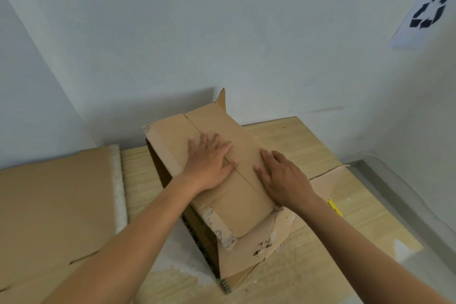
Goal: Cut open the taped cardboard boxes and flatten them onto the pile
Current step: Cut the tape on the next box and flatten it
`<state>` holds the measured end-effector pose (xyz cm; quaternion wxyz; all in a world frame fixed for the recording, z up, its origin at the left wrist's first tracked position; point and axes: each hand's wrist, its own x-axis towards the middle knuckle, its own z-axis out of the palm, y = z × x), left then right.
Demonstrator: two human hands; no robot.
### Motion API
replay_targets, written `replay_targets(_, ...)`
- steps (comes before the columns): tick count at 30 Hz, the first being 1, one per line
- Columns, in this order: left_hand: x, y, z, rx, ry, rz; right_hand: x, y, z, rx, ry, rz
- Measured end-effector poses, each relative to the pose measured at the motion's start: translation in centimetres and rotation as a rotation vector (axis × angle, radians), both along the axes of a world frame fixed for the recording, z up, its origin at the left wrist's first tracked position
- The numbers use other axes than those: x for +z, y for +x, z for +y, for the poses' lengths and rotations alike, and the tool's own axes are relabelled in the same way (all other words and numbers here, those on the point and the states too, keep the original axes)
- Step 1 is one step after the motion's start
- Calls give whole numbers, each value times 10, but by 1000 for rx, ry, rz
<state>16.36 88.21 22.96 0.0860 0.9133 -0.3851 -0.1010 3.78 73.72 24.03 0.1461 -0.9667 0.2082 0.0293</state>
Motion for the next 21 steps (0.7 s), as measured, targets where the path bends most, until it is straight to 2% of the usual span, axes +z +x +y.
replay_targets(9, -6, 9, -28, -94, -59, 0, 15, -15, -13, 103, 21, 119)
replay_targets(14, 9, -3, -60, 36, -51, -41, 28, -9, -52, 243, 43, 197)
replay_targets(21, 9, -28, -103, 295, 40, -66, 38, 17, -125, 318, 7, 184)
